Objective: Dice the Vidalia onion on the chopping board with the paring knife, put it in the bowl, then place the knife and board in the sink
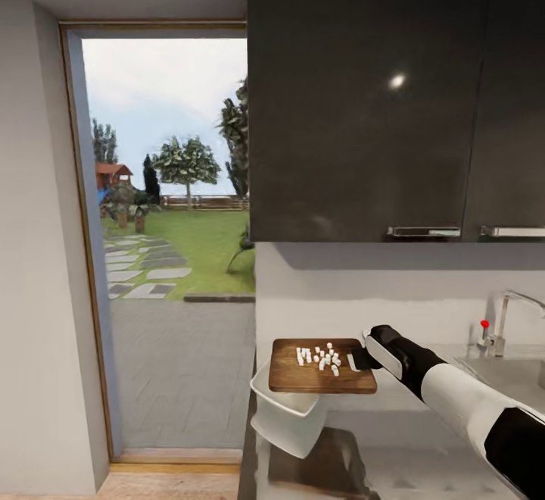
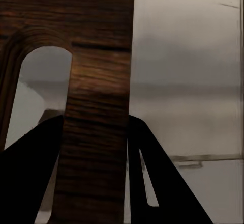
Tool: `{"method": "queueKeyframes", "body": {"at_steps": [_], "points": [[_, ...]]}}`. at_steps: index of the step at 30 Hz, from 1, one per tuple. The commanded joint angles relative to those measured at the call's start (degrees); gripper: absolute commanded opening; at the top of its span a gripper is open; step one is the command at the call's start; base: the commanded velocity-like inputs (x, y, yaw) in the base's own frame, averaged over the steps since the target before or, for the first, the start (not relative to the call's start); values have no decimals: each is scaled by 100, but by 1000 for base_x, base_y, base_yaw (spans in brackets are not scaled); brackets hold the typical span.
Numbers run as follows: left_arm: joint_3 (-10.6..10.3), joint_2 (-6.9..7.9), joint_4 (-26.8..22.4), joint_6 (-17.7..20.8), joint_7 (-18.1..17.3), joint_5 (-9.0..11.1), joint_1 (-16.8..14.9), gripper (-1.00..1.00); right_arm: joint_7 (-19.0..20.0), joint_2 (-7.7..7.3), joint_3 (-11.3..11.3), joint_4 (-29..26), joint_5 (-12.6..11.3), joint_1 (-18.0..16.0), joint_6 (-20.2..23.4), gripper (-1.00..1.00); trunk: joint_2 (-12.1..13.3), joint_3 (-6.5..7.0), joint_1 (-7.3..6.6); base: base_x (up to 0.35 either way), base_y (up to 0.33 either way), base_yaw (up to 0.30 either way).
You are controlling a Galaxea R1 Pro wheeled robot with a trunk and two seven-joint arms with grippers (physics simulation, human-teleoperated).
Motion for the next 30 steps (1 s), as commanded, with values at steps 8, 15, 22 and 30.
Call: {"method": "queueKeyframes", "body": {"at_steps": [8, 15, 22, 30], "points": [[-28, -1, 25, -42, -5, 43, -9, 100, -54, -241, 45, -12, -78, -6, 105, -100, -5, -3, 3, 17, 5, 0], [-29, -1, 25, -42, -2, 40, -9, 100, -84, -259, 37, -24, -62, -9, 141, -100, -5, -3, 3, 0, 0, 0], [-27, 1, 25, -42, 1, 34, -9, 100, -416, -253, 36, -41, -63, -10, 145, -100, -5, -3, 3, 0, 0, 0], [-28, 8, 25, -42, 2, 34, -9, 100, -794, -253, 36, -84, -72, -10, 133, -100, -5, -3, 3, 0, 0, 0]]}}
